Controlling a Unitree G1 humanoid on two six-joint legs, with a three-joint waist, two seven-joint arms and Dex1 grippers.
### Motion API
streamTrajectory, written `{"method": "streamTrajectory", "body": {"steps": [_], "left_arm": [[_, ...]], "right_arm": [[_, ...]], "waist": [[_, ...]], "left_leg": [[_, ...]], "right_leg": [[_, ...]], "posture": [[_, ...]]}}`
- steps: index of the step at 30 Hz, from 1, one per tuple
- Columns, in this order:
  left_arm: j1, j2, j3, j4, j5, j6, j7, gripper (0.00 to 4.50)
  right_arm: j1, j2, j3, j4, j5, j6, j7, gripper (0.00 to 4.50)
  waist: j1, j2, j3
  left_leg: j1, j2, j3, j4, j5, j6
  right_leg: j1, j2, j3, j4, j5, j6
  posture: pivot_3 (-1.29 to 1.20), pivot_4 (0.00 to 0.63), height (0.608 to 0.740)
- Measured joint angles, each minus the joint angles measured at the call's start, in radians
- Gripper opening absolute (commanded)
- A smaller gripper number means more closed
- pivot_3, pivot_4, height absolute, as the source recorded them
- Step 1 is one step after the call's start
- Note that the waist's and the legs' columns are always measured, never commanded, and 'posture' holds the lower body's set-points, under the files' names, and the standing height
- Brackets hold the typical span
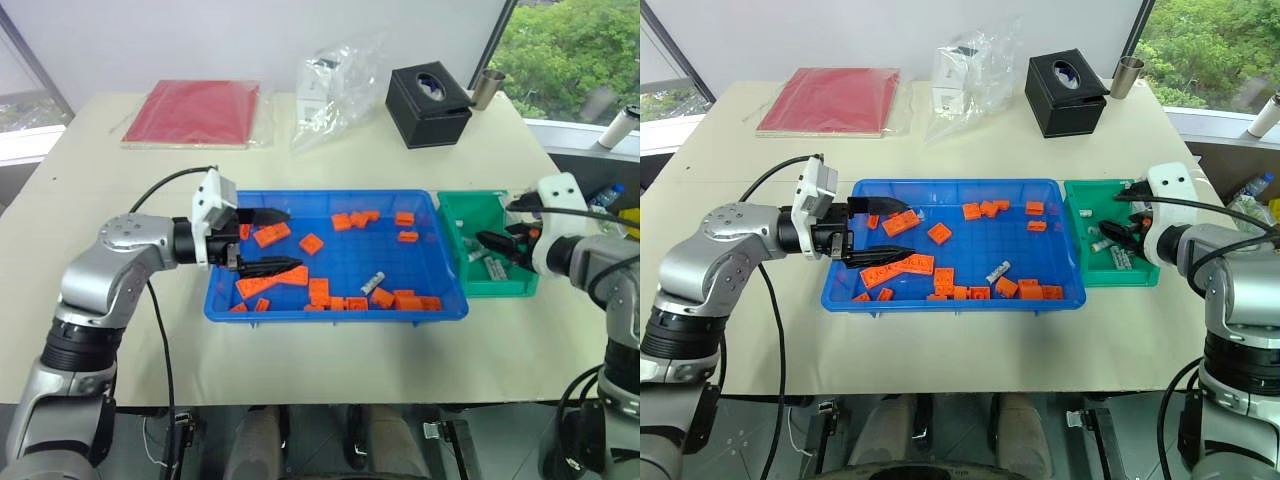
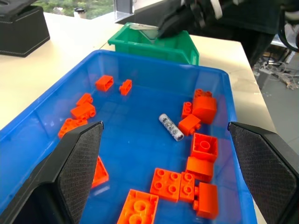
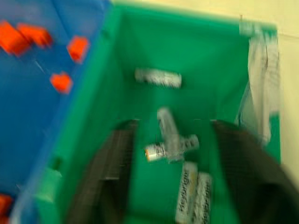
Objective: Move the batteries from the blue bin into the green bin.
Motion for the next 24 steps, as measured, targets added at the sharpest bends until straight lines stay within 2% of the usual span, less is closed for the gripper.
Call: {"method": "streamTrajectory", "body": {"steps": [5, 7, 10, 13, 18, 24], "left_arm": [[-0.011, 0.0, -0.009, 0.015, 0.011, -0.009, -0.025, 4.5], [-0.011, 0.001, -0.014, 0.026, 0.018, -0.009, -0.034, 4.5], [-0.019, -0.001, -0.02, 0.026, 0.02, -0.009, -0.039, 4.5], [-0.013, 0.002, -0.014, 0.021, 0.021, -0.008, -0.032, 4.5], [0.025, 0.011, 0.009, -0.035, 0.016, 0.003, 0.002, 4.5], [0.099, 0.045, 0.056, -0.115, -0.004, 0.042, 0.051, 4.5]], "right_arm": [[0.009, -0.116, 0.028, -0.029, 0.036, -0.215, 0.131, 2.98], [-0.029, -0.173, 0.139, -0.014, 0.05, -0.339, 0.263, 2.98], [-0.145, -0.19, 0.342, 0.054, 0.031, -0.53, 0.432, 2.98], [-0.268, -0.164, 0.545, 0.213, -0.064, -0.71, 0.57, 2.98], [-0.379, -0.071, 0.793, 0.445, -0.234, -1.022, 0.734, 2.98], [-0.461, 0.003, 0.892, 0.694, -0.393, -1.318, 0.801, 2.98]], "waist": [[0.0, 0.0, 0.0], [-0.008, 0.0, 0.0], [-0.018, 0.0, 0.0], [-0.019, 0.0, 0.0], [-0.015, 0.0, 0.001], [-0.018, 0.0, 0.001]], "left_leg": [[0.0, 0.0, -0.001, 0.0, 0.0, 0.0], [0.0, 0.0, 0.0, 0.0, 0.0, 0.0], [0.0, 0.001, -0.001, 0.0, 0.0, 0.0], [0.0, 0.001, -0.001, 0.0, 0.0, 0.0], [-0.001, 0.0, -0.001, 0.0, 0.0, 0.0], [0.0, 0.001, 0.0, 0.001, 0.0, 0.0]], "right_leg": [[0.0, 0.0, 0.0, 0.0, 0.0, 0.0], [0.0, 0.001, 0.0, -0.001, 0.0, 0.0], [0.0, 0.001, 0.0, 0.0, 0.0, 0.0], [0.0, 0.001, 0.0, -0.001, 0.0, 0.0], [0.0, 0.001, 0.0, 0.0, 0.0, 0.001], [0.0, 0.001, 0.0, 0.0, 0.0, 0.001]], "posture": [[0.0, 0.15, 0.736], [0.0, 0.15, 0.736], [0.0, 0.15, 0.736], [0.0, 0.15, 0.736], [0.0, 0.15, 0.736], [0.0, 0.15, 0.736]]}}
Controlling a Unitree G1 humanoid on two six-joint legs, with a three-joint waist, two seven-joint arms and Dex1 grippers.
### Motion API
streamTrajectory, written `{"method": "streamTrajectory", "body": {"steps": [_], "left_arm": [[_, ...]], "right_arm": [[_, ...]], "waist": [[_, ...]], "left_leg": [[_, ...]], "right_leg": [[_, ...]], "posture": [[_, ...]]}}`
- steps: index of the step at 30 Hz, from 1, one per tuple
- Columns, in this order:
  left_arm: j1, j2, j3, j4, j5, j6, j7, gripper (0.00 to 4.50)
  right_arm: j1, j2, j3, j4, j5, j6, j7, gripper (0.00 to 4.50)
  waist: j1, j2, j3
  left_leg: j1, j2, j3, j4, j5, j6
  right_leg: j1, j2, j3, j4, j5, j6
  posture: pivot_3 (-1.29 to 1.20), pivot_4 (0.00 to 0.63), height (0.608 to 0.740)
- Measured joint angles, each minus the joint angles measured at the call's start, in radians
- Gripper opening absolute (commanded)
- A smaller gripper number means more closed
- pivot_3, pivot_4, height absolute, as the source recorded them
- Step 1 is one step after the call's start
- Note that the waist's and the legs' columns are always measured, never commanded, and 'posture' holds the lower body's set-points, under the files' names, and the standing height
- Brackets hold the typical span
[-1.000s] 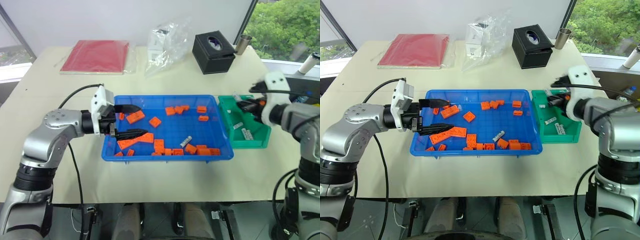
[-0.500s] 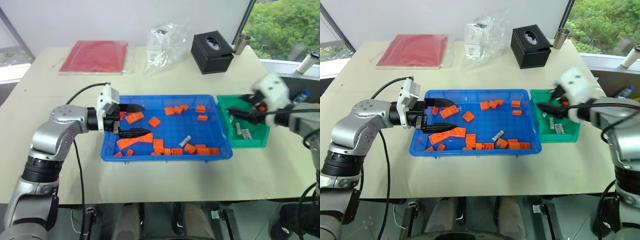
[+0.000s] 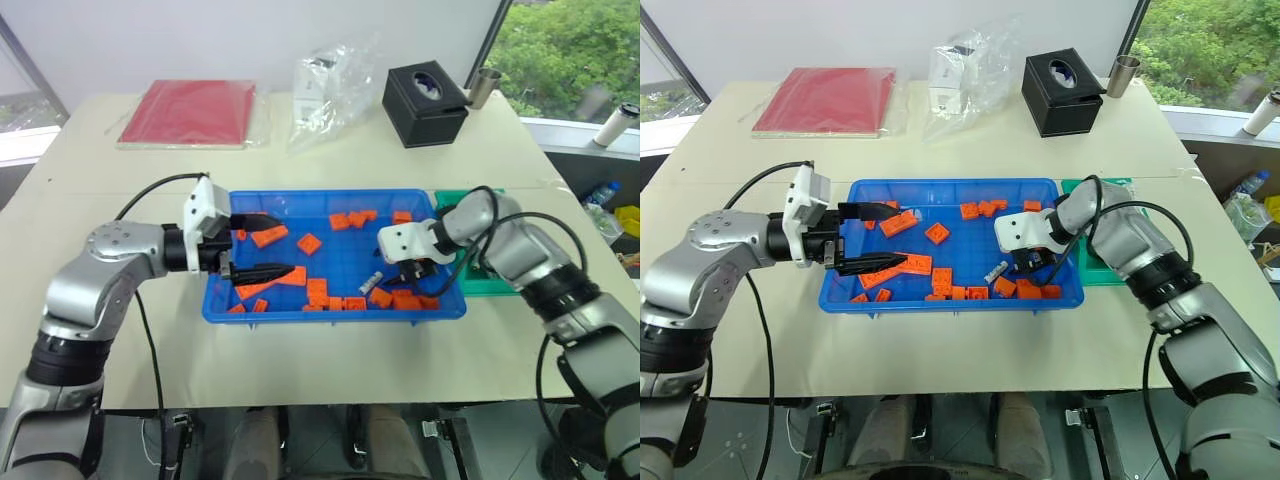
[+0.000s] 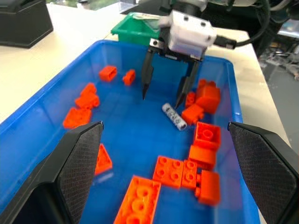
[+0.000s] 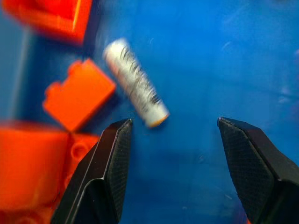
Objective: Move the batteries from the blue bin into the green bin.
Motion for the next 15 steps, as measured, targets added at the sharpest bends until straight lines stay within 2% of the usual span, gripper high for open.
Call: {"method": "streamTrajectory", "body": {"steps": [5, 8, 12, 15], "left_arm": [[0.035, 0.023, 0.039, -0.053, -0.024, 0.024, 0.031, 4.5], [0.053, 0.034, 0.058, -0.06, -0.034, 0.028, 0.043, 4.5], [0.056, 0.034, 0.063, -0.063, -0.042, 0.035, 0.047, 4.5], [0.053, 0.034, 0.062, -0.062, -0.042, 0.035, 0.046, 4.5]], "right_arm": [[-0.044, 0.058, -0.001, 0.108, -0.032, -0.119, 0.026, 2.98], [-0.043, 0.08, -0.02, 0.142, -0.031, -0.126, 0.051, 2.12], [-0.023, 0.091, -0.036, 0.141, -0.025, -0.123, 0.078, 0.06], [0.021, 0.087, -0.067, 0.09, -0.002, -0.077, 0.1, 0.02]], "waist": [[-0.001, 0.0, 0.0], [0.001, -0.001, -0.001], [0.002, -0.001, -0.001], [0.002, -0.001, -0.001]], "left_leg": [[0.001, 0.0, 0.0, 0.0, 0.0, 0.0], [0.002, 0.0, 0.0, 0.0, 0.0, 0.0], [0.002, 0.0, 0.0, 0.0, 0.0, 0.0], [0.002, 0.0, 0.0, 0.0, 0.0, 0.0]], "right_leg": [[0.001, 0.0, 0.0, 0.0, 0.0, 0.0], [0.002, 0.0, 0.0, 0.0, 0.0, 0.0], [0.002, 0.0, 0.0, 0.0, 0.0, 0.0], [0.002, 0.0, 0.0, 0.0, 0.0, 0.0]], "posture": [[0.0, 0.15, 0.736], [0.0, 0.15, 0.736], [0.0, 0.15, 0.736], [0.0, 0.15, 0.736]]}}
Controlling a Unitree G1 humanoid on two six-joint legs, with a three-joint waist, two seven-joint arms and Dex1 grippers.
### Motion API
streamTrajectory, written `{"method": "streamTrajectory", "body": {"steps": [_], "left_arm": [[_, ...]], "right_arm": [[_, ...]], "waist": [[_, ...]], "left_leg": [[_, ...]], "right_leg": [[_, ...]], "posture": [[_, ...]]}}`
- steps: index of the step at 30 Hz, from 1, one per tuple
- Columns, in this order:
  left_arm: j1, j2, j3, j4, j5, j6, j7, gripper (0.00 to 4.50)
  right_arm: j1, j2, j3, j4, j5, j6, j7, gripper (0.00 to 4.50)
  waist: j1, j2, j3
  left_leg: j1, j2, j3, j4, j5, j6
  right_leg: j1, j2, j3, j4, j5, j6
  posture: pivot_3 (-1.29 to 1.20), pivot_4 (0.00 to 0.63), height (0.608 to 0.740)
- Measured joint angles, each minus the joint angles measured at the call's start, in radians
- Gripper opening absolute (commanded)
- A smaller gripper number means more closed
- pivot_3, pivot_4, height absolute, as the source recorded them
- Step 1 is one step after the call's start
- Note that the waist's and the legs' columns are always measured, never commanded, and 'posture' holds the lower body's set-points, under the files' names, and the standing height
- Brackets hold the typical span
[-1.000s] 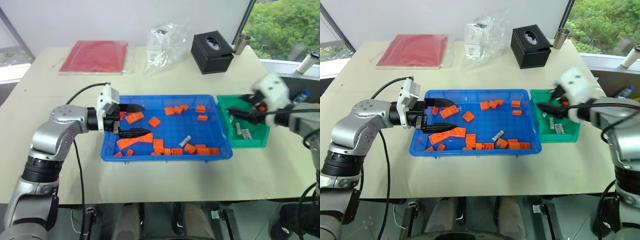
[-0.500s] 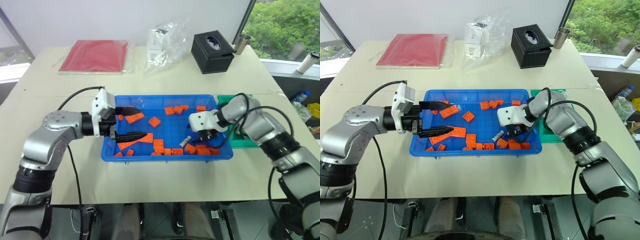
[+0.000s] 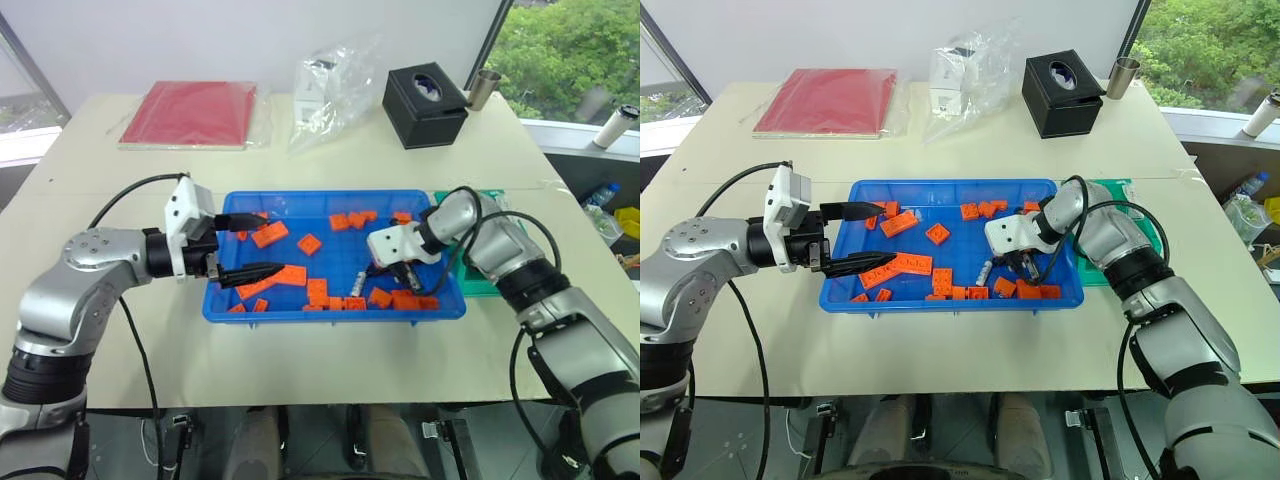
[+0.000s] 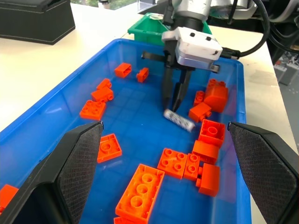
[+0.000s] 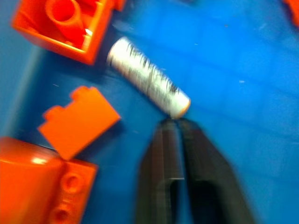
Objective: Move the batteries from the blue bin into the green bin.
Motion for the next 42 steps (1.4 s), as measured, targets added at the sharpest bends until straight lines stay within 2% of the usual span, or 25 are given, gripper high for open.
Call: {"method": "streamTrajectory", "body": {"steps": [7, 10, 12, 17, 21, 31, 33, 37, 42], "left_arm": [[-0.055, -0.014, -0.04, 0.049, 0.006, -0.022, -0.026, 4.5], [-0.095, -0.024, -0.067, 0.087, 0.022, -0.036, -0.041, 4.5], [-0.111, -0.033, -0.075, 0.101, 0.024, -0.041, -0.049, 4.5], [-0.121, -0.037, -0.086, 0.111, 0.035, -0.049, -0.061, 4.5], [-0.112, -0.037, -0.086, 0.096, 0.036, -0.047, -0.052, 4.5], [0.004, -0.009, -0.012, -0.006, 0.008, -0.016, 0.02, 4.5], [0.025, -0.008, 0.014, -0.026, -0.001, -0.012, 0.04, 4.5], [0.056, -0.005, 0.028, -0.051, -0.003, -0.007, 0.062, 4.5], [0.075, 0.001, 0.047, -0.062, -0.014, 0.001, 0.069, 4.5]], "right_arm": [[0.088, -0.027, -0.054, -0.164, 0.025, 0.182, -0.013, 0.02], [0.102, -0.039, -0.071, -0.2, 0.026, 0.23, -0.019, 0.75], [0.102, -0.039, -0.076, -0.209, 0.025, 0.237, -0.028, 1.51], [0.044, -0.028, -0.062, -0.158, 0.001, 0.127, -0.022, 1.51], [-0.031, 0.028, -0.025, -0.093, -0.01, 0.007, 0.021, 1.51], [-0.108, 0.092, 0.063, 0.076, -0.047, -0.263, 0.115, 1.51], [-0.133, 0.109, 0.067, 0.119, -0.049, -0.281, 0.133, 2.07], [-0.185, 0.142, 0.066, 0.17, -0.046, -0.277, 0.14, 3.78], [-0.237, 0.151, 0.063, 0.237, -0.044, -0.276, 0.16, 3.78]], "waist": [[0.002, 0.0, 0.0], [0.001, 0.0, 0.0], [0.001, 0.0, 0.0], [-0.003, 0.001, 0.0], [-0.002, 0.001, 0.0], [0.0, 0.001, 0.001], [-0.002, 0.001, 0.001], [-0.002, 0.001, 0.001], [0.001, 0.001, 0.001]], "left_leg": [[0.0, 0.0, 0.0, 0.0, 0.0, 0.0], [0.0, 0.0, 0.0, 0.0, 0.0, 0.0], [0.0, 0.0, 0.0, 0.0, 0.0, 0.0], [0.0, 0.0, 0.0, 0.0, 0.0, 0.0], [0.0, 0.0, 0.0, 0.0, 0.0, 0.0], [-0.001, 0.0, 0.0, 0.0, 0.0, 0.0], [-0.001, 0.0, 0.0, 0.0, 0.0, 0.0], [-0.001, 0.0, 0.0, 0.0, 0.0, 0.0], [-0.001, 0.0, 0.0, 0.0, 0.0, 0.0]], "right_leg": [[0.0, 0.0, 0.0, 0.0, 0.0, 0.0], [-0.001, 0.0, 0.0, 0.0, 0.0, 0.0], [-0.001, 0.0, 0.0, 0.0, 0.0, 0.0], [-0.001, 0.0, 0.0, 0.001, 0.0, 0.0], [-0.001, 0.0, 0.0, 0.001, 0.0, 0.0], [-0.001, 0.0, 0.0, 0.001, 0.0, 0.0], [-0.001, 0.0, 0.0, 0.001, 0.0, 0.0], [-0.001, 0.0, 0.0, 0.002, 0.0, 0.0], [-0.001, 0.0, 0.0, 0.002, 0.0, 0.0]], "posture": [[0.0, 0.15, 0.736], [0.0, 0.15, 0.736], [0.0, 0.15, 0.736], [0.0, 0.15, 0.736], [0.0, 0.15, 0.736], [0.0, 0.15, 0.736], [0.0, 0.15, 0.736], [0.0, 0.15, 0.736], [0.0, 0.15, 0.736]]}}
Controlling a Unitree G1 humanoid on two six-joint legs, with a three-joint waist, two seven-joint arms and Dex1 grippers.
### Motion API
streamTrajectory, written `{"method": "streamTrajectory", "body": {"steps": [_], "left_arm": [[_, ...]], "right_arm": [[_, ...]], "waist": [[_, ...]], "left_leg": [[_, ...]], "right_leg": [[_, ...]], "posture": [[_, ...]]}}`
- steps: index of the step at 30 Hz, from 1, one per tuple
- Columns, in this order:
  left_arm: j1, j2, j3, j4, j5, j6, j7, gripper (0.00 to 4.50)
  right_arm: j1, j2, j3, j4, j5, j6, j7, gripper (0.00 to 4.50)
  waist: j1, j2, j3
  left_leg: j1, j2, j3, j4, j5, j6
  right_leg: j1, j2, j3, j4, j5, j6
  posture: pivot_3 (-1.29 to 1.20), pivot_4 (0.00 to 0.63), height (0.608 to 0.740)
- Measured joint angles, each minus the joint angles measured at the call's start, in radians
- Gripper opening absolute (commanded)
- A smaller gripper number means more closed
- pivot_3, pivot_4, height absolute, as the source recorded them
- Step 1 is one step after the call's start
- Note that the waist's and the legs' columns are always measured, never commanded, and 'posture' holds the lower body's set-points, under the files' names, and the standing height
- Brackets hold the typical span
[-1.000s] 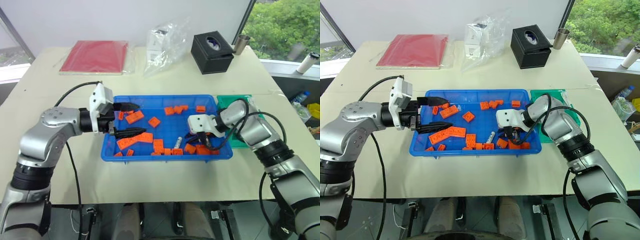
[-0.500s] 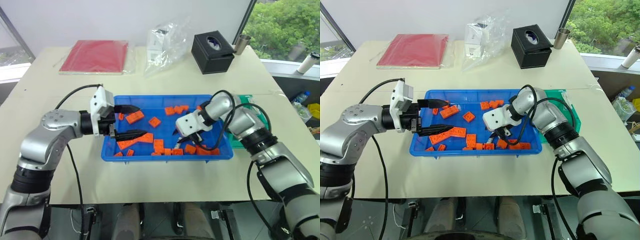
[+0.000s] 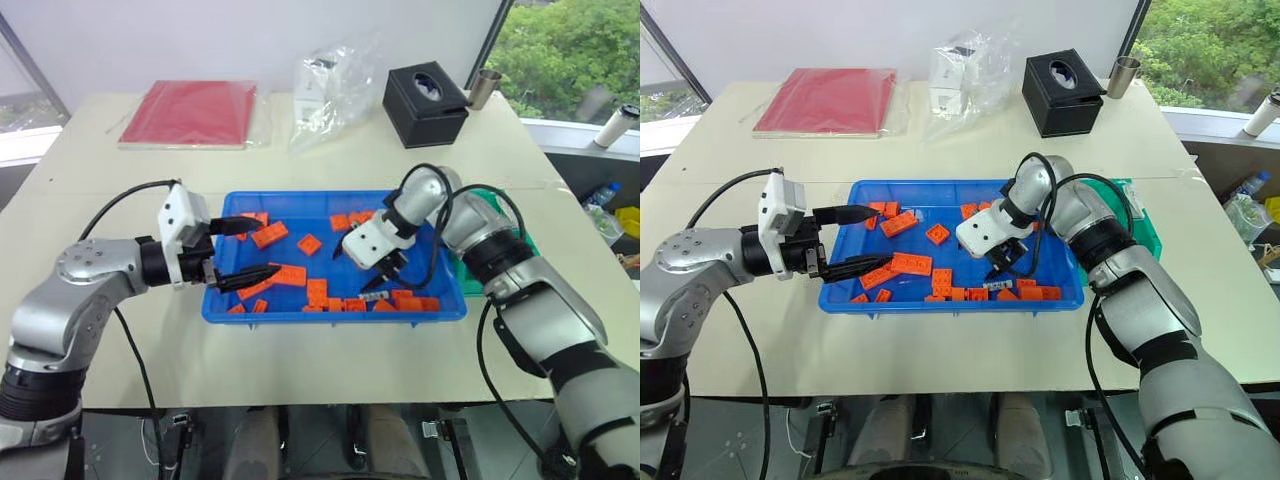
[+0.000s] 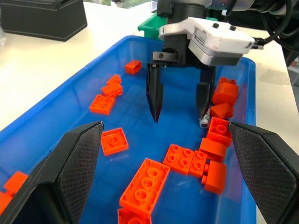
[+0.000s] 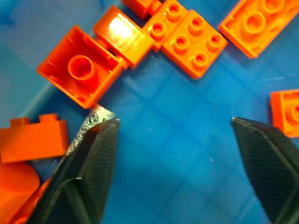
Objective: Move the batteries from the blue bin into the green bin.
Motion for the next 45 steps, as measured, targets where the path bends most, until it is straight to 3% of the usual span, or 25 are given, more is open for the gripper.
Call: {"method": "streamTrajectory", "body": {"steps": [11, 22, 26, 31, 37, 42, 45], "left_arm": [[-0.021, -0.001, -0.008, 0.003, -0.006, 0.0, -0.003, 4.5], [-0.071, 0.0, -0.044, 0.039, -0.002, -0.01, -0.037, 4.5], [-0.076, 0.0, -0.044, 0.043, 0.0, -0.014, -0.047, 4.5], [-0.079, 0.0, -0.049, 0.048, 0.007, -0.018, -0.057, 4.5], [-0.086, 0.002, -0.077, 0.068, 0.015, -0.021, -0.097, 4.5], [-0.107, 0.0, -0.091, 0.091, 0.023, -0.041, -0.121, 4.5], [-0.123, -0.004, -0.115, 0.126, 0.039, -0.066, -0.143, 4.5]], "right_arm": [[0.06, -0.109, -0.031, -0.142, 0.079, 0.244, 0.024, 3.78], [0.182, -0.116, -0.05, -0.243, 0.063, 0.339, -0.041, 3.78], [0.218, -0.113, -0.053, -0.26, 0.045, 0.358, -0.069, 2.43], [0.25, -0.117, -0.069, -0.317, 0.051, 0.41, -0.071, 0.05], [0.292, -0.117, -0.183, -0.484, 0.101, 0.681, -0.177, 0.05], [0.295, -0.148, -0.355, -0.64, 0.136, 0.931, -0.34, 0.05], [0.371, -0.245, -0.542, -0.779, 0.135, 1.139, -0.483, 0.05]], "waist": [[0.0, 0.0, 0.0], [0.0, 0.0, 0.0], [0.0, 0.0, 0.0], [-0.001, 0.0, 0.0], [0.001, 0.0, 0.0], [0.006, 0.0, 0.0], [0.025, 0.0, 0.0]], "left_leg": [[0.0, 0.0, 0.0, 0.0, 0.0, 0.0], [0.0, 0.0, 0.0, 0.0, 0.0, 0.0], [0.0, 0.0, 0.0, 0.0, 0.0, 0.0], [0.0, 0.0, 0.0, 0.0, 0.0, 0.0], [0.0, 0.0, 0.0, 0.0, 0.0, 0.0], [-0.001, 0.0, 0.0, 0.0, 0.0, 0.0], [-0.001, -0.001, 0.0, 0.0, 0.0, 0.0]], "right_leg": [[0.0, 0.0, 0.0, 0.0, 0.0, 0.0], [0.0, 0.0, 0.0, 0.0, 0.0, 0.0], [0.0, 0.0, 0.0, 0.0, 0.0, 0.0], [0.0, 0.0, 0.0, 0.0, 0.0, 0.0], [0.0, 0.0, 0.0, 0.0, 0.0, 0.0], [0.0, 0.0, 0.0, 0.0, 0.0, 0.0], [0.0, -0.001, 0.0, -0.001, 0.0, 0.0]], "posture": [[0.0, 0.15, 0.736], [0.0, 0.15, 0.736], [0.0, 0.15, 0.736], [0.0, 0.15, 0.736], [0.0, 0.15, 0.736], [0.0, 0.15, 0.736], [0.0, 0.15, 0.736]]}}
